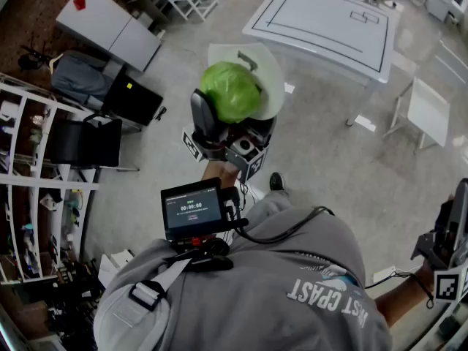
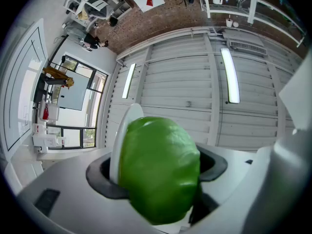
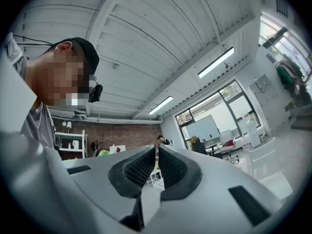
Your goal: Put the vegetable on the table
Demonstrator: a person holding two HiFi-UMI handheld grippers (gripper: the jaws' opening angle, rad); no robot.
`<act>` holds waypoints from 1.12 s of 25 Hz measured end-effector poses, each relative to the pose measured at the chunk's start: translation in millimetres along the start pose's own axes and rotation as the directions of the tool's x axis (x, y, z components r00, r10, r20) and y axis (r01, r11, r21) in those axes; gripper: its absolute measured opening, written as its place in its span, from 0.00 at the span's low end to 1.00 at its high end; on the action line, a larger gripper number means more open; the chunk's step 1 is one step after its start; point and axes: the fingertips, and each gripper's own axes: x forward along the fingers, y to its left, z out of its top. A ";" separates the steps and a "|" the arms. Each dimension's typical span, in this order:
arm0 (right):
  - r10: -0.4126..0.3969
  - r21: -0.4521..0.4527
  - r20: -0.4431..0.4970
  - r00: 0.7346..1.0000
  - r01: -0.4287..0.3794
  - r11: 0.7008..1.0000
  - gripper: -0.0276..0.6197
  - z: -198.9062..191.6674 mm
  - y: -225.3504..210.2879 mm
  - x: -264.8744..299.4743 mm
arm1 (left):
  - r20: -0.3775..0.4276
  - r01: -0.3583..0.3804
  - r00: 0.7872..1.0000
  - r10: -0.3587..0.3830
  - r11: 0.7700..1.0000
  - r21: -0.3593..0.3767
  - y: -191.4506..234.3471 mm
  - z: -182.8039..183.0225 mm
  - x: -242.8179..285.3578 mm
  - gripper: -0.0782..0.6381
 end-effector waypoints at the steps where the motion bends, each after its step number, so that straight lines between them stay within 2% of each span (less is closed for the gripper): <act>1: -0.005 -0.004 0.008 1.000 0.005 1.000 0.09 -1.2 -2.9 2.7 | -0.016 0.016 1.000 -0.016 1.000 -0.006 5.2 0.5 6.9 0.63; 4: -0.008 -0.007 0.023 1.000 0.008 1.000 0.09 -7.3 -6.7 7.7 | -0.046 0.041 0.998 -0.041 0.999 -0.017 12.8 0.7 17.9 0.63; 13: 0.017 0.012 0.010 1.000 -0.017 1.000 0.09 -24.6 12.2 30.3 | -0.069 0.008 0.998 -0.004 0.999 0.052 -22.4 1.9 -1.1 0.63; 18: 0.005 0.006 0.015 1.000 -0.005 1.000 0.09 -30.7 25.8 51.1 | -0.069 -0.006 0.998 0.010 0.999 0.048 18.7 6.2 2.0 0.63; 21: 0.000 0.003 0.018 1.000 0.000 1.000 0.09 -34.6 33.9 62.9 | -0.087 0.005 0.996 -0.001 0.999 0.050 11.8 9.6 -1.2 0.63; 25: -0.005 0.001 0.021 1.000 0.005 1.000 0.09 -40.5 44.7 78.0 | -0.090 0.017 0.996 -0.014 0.999 0.031 -38.6 46.0 -9.8 0.63; 28: -0.008 0.000 0.024 1.000 0.008 1.000 0.09 -45.8 53.4 88.8 | -0.087 0.024 0.996 -0.022 0.999 0.026 -42.2 89.9 -6.6 0.63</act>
